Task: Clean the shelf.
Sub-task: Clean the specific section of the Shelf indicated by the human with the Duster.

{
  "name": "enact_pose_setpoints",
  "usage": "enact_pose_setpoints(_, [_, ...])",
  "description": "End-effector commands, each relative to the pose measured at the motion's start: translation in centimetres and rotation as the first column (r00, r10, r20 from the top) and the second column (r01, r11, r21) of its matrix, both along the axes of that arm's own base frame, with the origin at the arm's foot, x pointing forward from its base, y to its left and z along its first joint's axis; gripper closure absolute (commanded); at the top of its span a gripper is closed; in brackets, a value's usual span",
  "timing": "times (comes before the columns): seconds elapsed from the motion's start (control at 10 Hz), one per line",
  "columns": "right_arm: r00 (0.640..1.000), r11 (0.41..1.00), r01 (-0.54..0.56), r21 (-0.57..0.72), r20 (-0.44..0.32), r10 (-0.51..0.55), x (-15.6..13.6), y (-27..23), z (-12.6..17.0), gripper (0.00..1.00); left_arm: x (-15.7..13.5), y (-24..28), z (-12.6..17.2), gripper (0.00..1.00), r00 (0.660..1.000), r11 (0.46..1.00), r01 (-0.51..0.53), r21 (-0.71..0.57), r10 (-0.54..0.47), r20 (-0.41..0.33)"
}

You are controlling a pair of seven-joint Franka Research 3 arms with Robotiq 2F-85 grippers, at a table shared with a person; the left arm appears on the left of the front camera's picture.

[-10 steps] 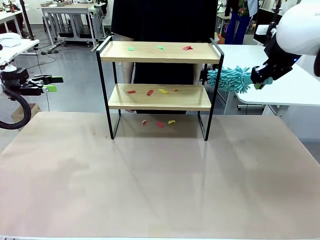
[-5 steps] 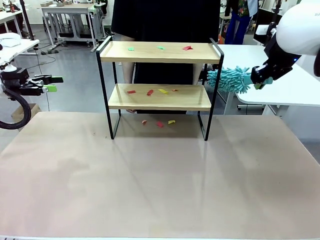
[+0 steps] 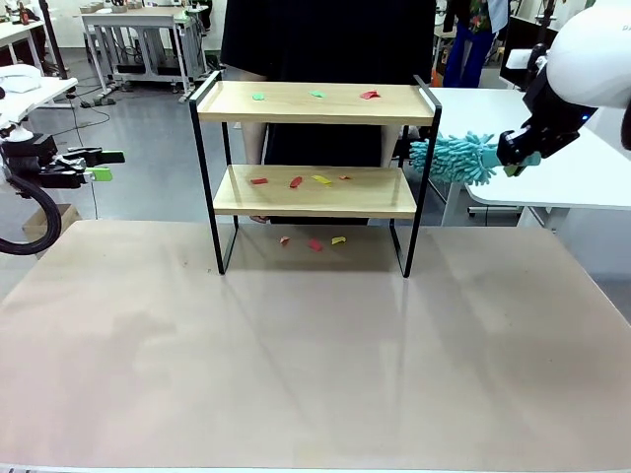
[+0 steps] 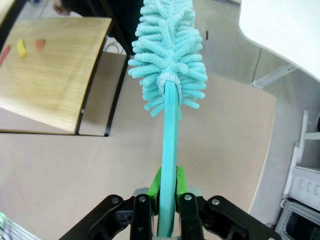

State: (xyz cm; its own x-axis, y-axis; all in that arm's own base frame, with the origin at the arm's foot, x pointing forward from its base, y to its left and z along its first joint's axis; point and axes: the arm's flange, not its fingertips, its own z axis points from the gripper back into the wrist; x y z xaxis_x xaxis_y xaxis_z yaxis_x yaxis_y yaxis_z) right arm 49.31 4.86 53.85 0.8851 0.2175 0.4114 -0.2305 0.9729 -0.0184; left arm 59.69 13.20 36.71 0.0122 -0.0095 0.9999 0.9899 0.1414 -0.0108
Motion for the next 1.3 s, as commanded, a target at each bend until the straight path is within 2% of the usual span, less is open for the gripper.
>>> enact_pose_setpoints(0.0, [0.995,0.994,-0.094,-0.062,-0.026,0.093,-1.0,-3.9,2.5,0.88,-0.2,-0.1,0.2,0.0,1.0,1.0,0.003,0.003,-0.003,0.01])
enact_pose_setpoints(0.3, [0.964,0.957,-0.26,-0.127,-0.096,0.249,-4.1,-8.5,3.9,0.88,-0.2,-0.1,0.2,0.0,1.0,1.0,0.003,0.003,-0.003,0.01])
enact_pose_setpoints(0.7, [0.848,0.846,-0.52,-0.12,-0.195,0.494,-10.2,-12.4,5.1,0.88,-0.2,-0.1,0.2,0.0,1.0,1.0,0.003,0.003,-0.003,0.01])
enact_pose_setpoints(1.0, [0.687,0.699,-0.714,-0.042,-0.237,0.687,-14.1,-12.4,4.2,0.88,-0.2,-0.1,0.2,0.0,1.0,1.0,0.003,0.003,-0.003,0.01])
enact_pose_setpoints(1.1, [0.62,0.636,-0.771,0.004,-0.224,0.752,-14.8,-11.6,3.2,0.88,-0.2,-0.1,0.2,0.0,1.0,1.0,0.003,0.003,-0.003,0.01])
enact_pose_setpoints(1.2, [0.569,0.582,-0.813,0.026,-0.182,0.802,-15.5,-10.3,2.2,0.88,-0.2,-0.1,0.2,0.0,1.0,1.0,0.003,0.003,-0.003,0.01])
